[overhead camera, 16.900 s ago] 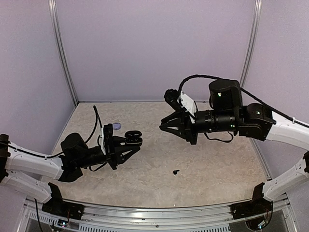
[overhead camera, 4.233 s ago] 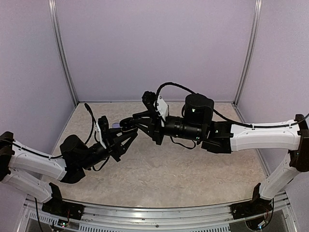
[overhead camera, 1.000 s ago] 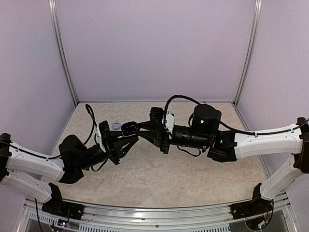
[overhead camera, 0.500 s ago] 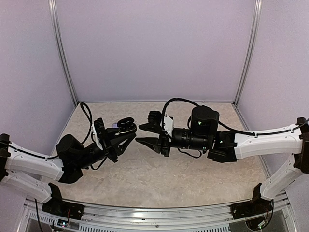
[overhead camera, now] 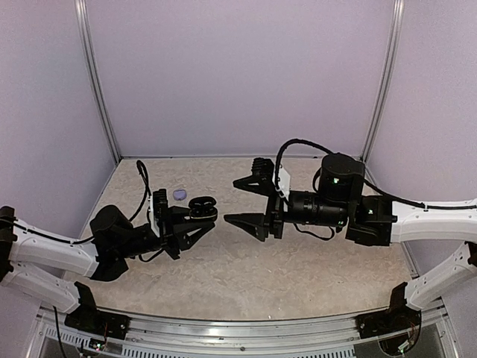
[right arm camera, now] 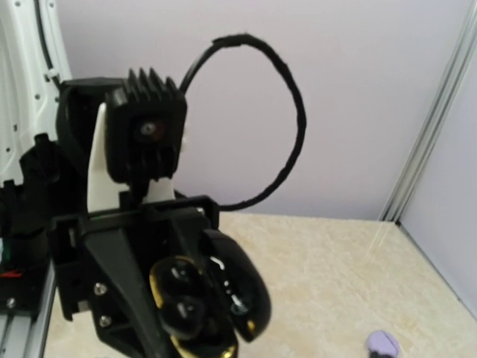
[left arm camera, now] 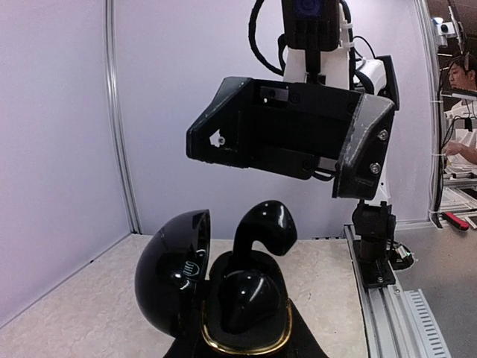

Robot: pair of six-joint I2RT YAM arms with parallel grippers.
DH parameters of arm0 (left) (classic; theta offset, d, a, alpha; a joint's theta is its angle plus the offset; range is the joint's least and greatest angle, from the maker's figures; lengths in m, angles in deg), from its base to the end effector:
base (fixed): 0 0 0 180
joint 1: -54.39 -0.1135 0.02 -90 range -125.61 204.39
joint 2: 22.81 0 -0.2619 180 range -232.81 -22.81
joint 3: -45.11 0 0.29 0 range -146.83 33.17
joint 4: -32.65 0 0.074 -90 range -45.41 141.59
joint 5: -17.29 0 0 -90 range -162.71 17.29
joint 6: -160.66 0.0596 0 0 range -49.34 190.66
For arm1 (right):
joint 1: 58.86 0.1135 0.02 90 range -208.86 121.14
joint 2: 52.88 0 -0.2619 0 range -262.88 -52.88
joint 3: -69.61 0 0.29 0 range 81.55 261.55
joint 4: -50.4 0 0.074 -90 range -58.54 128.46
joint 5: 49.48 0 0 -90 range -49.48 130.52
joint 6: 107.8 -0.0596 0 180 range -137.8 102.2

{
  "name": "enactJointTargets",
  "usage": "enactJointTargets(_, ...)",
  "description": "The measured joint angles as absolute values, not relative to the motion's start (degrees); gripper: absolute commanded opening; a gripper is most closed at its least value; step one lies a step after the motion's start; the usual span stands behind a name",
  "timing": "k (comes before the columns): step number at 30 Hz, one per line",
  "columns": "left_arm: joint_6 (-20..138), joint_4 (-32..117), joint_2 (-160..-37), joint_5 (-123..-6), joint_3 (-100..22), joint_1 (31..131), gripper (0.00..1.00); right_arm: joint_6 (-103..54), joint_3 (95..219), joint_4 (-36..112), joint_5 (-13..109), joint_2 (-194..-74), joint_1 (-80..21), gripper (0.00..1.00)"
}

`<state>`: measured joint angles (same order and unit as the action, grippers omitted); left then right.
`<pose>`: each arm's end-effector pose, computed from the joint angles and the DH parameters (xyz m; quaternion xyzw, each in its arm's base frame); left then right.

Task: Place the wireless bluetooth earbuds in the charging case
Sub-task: Adjust the right earbud in the right side groove of the charging case.

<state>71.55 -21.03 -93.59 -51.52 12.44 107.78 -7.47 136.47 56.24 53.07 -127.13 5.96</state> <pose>0.1537 -0.2430 0.2166 0.4015 0.4622 -0.4460 0.6529 0.1451 0.3391 0.3247 -0.4948 0.5181 0.3870 0.5805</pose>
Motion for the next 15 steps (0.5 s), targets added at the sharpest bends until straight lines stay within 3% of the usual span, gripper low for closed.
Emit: enactJointTargets(15, 70.98, -19.98, -96.04, -48.72, 11.15, 108.80, 0.00, -10.47, 139.94, 50.21, 52.42, -129.34, 5.89, 0.80)
